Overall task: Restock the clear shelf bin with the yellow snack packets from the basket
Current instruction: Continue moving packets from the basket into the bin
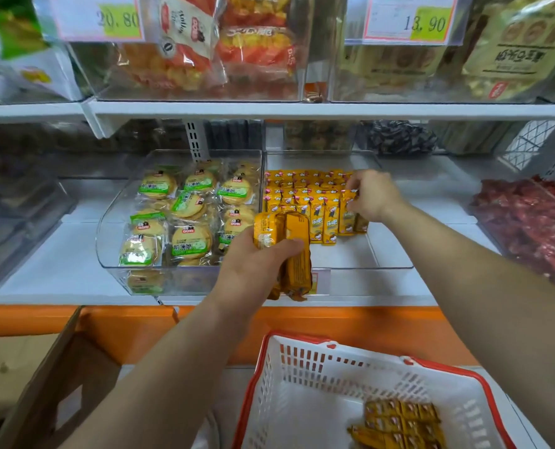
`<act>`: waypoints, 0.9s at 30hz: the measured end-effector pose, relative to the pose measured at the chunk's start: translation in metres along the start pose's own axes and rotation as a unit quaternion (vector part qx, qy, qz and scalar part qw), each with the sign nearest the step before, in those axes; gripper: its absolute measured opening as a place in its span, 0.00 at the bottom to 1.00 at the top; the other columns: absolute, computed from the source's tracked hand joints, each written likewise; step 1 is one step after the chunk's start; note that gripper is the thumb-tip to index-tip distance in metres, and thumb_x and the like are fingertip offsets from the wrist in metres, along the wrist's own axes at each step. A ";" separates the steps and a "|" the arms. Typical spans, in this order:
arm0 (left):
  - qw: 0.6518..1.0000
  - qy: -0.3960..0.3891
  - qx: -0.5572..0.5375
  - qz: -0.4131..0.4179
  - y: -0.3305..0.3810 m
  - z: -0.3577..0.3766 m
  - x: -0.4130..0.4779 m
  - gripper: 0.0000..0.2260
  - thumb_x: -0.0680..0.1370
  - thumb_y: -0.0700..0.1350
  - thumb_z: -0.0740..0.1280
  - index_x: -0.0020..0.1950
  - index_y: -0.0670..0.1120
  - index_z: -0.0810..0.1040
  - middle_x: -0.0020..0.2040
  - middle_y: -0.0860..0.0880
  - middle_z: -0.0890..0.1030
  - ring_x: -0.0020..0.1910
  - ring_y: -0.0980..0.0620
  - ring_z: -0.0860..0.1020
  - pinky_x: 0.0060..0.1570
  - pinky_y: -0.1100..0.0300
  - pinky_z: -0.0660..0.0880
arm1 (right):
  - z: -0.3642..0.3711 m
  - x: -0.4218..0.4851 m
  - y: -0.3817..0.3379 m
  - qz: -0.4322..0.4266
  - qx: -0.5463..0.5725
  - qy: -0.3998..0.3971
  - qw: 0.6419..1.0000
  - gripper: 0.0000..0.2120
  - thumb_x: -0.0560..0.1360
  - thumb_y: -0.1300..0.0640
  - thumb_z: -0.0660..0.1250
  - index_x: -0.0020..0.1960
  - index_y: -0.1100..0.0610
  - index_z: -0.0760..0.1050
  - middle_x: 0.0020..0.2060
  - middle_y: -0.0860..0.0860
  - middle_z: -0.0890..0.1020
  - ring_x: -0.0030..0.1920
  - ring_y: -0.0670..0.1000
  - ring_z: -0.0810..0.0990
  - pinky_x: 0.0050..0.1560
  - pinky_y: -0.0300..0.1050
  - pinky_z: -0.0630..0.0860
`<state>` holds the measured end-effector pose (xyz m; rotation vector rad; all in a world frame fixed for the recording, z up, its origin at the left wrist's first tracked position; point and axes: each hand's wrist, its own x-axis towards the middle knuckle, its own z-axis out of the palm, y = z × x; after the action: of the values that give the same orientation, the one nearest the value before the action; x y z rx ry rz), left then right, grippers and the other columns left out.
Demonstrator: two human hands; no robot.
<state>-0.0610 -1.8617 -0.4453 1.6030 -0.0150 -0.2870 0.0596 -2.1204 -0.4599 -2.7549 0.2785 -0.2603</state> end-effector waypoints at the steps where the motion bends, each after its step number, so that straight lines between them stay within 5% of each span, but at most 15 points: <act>1: 1.000 -0.001 -0.002 -0.001 0.000 0.001 0.001 0.08 0.78 0.51 0.73 0.55 0.54 0.79 0.48 0.49 0.87 0.46 0.44 0.86 0.33 0.57 0.78 | 0.005 0.001 0.001 0.008 0.005 0.002 1.000 0.13 0.71 0.62 0.75 0.54 0.53 0.80 0.54 0.55 0.83 0.54 0.57 0.81 0.50 0.44 0.75; 6: 1.000 0.002 0.000 -0.008 -0.002 0.003 0.003 0.08 0.77 0.51 0.73 0.55 0.54 0.80 0.48 0.50 0.87 0.47 0.45 0.86 0.32 0.58 0.77 | 0.025 0.002 0.008 0.048 0.070 -0.026 0.996 0.18 0.74 0.63 0.72 0.62 0.58 0.76 0.48 0.57 0.80 0.48 0.57 0.78 0.46 0.44 0.70; 10: 1.000 -0.004 -0.007 -0.020 -0.003 0.006 0.004 0.11 0.77 0.52 0.73 0.57 0.55 0.78 0.50 0.50 0.86 0.48 0.44 0.85 0.32 0.58 0.77 | 0.003 -0.017 -0.004 0.006 0.020 -0.004 1.000 0.24 0.73 0.60 0.72 0.68 0.58 0.72 0.59 0.60 0.79 0.59 0.59 0.77 0.54 0.47 0.72; 12: 0.999 -0.014 -0.024 -0.031 -0.003 0.008 0.004 0.10 0.76 0.51 0.74 0.56 0.54 0.79 0.49 0.50 0.86 0.48 0.44 0.86 0.35 0.56 0.78 | -0.021 -0.041 -0.012 -0.045 0.016 0.036 0.998 0.23 0.73 0.57 0.72 0.67 0.56 0.74 0.60 0.58 0.77 0.60 0.58 0.76 0.58 0.48 0.72; 15: 0.996 -0.049 -0.052 -0.049 -0.005 0.014 0.002 0.08 0.76 0.45 0.75 0.52 0.53 0.80 0.44 0.51 0.88 0.45 0.46 0.87 0.38 0.56 0.81 | -0.056 -0.100 -0.012 -0.091 0.109 0.021 0.990 0.12 0.72 0.53 0.74 0.55 0.50 0.78 0.51 0.49 0.80 0.47 0.48 0.81 0.45 0.38 0.75; 17: 0.994 -0.078 -0.058 -0.052 -0.005 0.021 -0.002 0.08 0.76 0.41 0.74 0.52 0.52 0.81 0.47 0.48 0.88 0.47 0.44 0.87 0.45 0.50 0.83 | -0.071 -0.145 -0.008 -0.066 0.222 -0.040 0.972 0.09 0.72 0.53 0.75 0.50 0.47 0.79 0.47 0.45 0.82 0.43 0.46 0.83 0.43 0.38 0.77; 19: 0.989 -0.122 -0.063 -0.053 -0.003 0.029 -0.011 0.10 0.77 0.40 0.73 0.56 0.50 0.81 0.51 0.44 0.87 0.51 0.41 0.86 0.54 0.43 0.82 | -0.076 -0.182 -0.005 -0.030 0.341 -0.075 0.937 0.10 0.73 0.55 0.74 0.53 0.45 0.80 0.47 0.47 0.82 0.43 0.52 0.84 0.47 0.49 0.81; 24: 0.975 -0.209 -0.062 -0.041 0.002 0.051 -0.031 0.12 0.77 0.40 0.73 0.60 0.48 0.81 0.54 0.40 0.86 0.53 0.37 0.85 0.56 0.39 0.81 | -0.072 -0.220 0.001 0.030 0.464 -0.097 0.880 0.15 0.80 0.55 0.65 0.65 0.43 0.75 0.53 0.52 0.80 0.46 0.50 0.85 0.45 0.51 0.80; 27: 0.967 -0.245 -0.064 -0.043 0.002 0.064 -0.039 0.12 0.77 0.39 0.72 0.60 0.48 0.81 0.53 0.41 0.87 0.51 0.40 0.86 0.49 0.46 0.83 | -0.073 -0.221 0.002 0.029 0.495 -0.118 0.861 0.14 0.80 0.56 0.65 0.64 0.50 0.76 0.56 0.59 0.79 0.45 0.55 0.84 0.41 0.46 0.79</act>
<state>-0.1106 -1.9172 -0.4380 1.3727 -0.3003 -0.7326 -0.1696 -2.0963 -0.4258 -1.7218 0.1046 -0.0168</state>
